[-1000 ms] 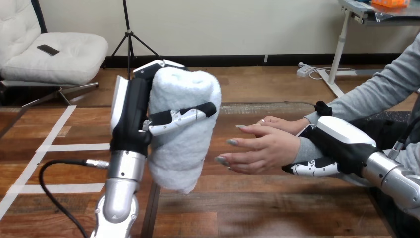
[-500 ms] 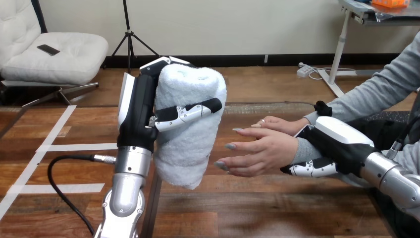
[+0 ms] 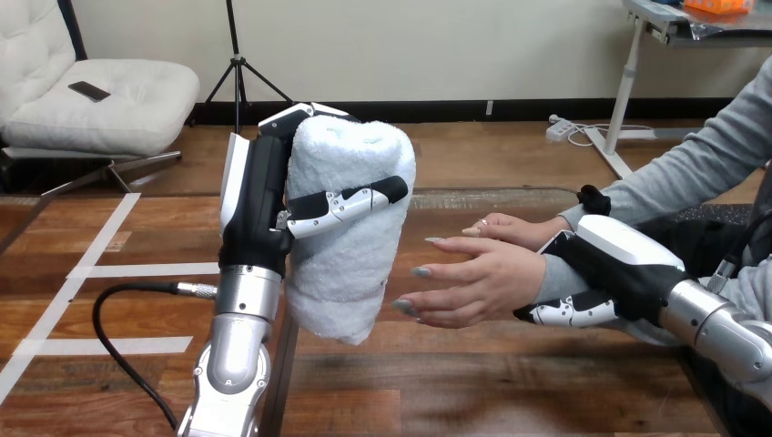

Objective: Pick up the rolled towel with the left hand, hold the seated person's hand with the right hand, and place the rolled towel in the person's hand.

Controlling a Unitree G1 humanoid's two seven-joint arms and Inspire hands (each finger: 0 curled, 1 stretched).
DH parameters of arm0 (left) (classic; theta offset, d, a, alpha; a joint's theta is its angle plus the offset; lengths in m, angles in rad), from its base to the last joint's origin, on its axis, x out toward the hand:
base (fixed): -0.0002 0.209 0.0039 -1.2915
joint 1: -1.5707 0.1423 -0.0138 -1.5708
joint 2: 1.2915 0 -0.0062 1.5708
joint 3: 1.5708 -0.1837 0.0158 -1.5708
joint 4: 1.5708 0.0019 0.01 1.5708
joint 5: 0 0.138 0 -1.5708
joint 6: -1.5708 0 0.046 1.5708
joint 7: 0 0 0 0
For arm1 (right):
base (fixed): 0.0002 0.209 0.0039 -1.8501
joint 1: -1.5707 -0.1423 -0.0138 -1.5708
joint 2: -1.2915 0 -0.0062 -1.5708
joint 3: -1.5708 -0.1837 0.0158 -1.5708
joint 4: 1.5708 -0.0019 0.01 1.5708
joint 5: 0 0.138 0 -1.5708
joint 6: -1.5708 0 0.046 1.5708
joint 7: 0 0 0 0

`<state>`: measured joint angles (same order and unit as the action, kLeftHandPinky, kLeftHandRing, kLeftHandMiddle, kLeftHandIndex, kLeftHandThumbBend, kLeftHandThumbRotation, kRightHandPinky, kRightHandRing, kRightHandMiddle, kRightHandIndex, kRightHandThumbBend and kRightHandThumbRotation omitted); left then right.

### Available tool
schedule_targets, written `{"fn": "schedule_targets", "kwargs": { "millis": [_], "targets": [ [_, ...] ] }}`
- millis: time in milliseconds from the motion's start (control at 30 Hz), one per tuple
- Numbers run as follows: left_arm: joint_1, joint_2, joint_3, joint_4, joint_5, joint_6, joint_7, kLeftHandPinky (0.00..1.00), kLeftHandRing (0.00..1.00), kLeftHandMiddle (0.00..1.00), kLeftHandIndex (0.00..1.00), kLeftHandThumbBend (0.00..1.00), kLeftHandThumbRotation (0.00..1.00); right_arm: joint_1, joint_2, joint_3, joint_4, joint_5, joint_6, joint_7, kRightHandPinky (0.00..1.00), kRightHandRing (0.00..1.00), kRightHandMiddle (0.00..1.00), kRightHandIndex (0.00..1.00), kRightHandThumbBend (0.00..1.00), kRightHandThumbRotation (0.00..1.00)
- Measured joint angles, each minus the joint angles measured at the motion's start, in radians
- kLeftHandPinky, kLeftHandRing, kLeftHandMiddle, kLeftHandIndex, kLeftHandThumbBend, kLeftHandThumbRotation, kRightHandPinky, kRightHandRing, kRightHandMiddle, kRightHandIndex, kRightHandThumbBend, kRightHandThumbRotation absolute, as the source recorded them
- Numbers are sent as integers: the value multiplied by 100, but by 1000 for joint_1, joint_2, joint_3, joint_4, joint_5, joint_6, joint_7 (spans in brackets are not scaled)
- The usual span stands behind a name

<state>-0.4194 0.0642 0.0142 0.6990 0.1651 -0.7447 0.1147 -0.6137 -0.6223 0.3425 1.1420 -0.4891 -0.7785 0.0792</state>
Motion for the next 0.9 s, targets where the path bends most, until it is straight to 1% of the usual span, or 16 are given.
{"fn": "schedule_targets", "kwargs": {
  "millis": [300,633,900],
  "targets": [
    [-24,-9,-2,57,0,-7,9,30,34,38,40,66,0,0,6,0,0,0,10,1,14,18,24,25,49,55],
    [-55,-32,-2,113,-2,-17,14,31,35,39,40,66,0,-2,9,0,0,0,11,1,15,19,24,25,49,53],
    [-71,-51,-7,139,1,-33,20,31,35,39,40,66,0,-6,19,0,0,0,18,1,15,19,24,24,51,57]
  ]
}}
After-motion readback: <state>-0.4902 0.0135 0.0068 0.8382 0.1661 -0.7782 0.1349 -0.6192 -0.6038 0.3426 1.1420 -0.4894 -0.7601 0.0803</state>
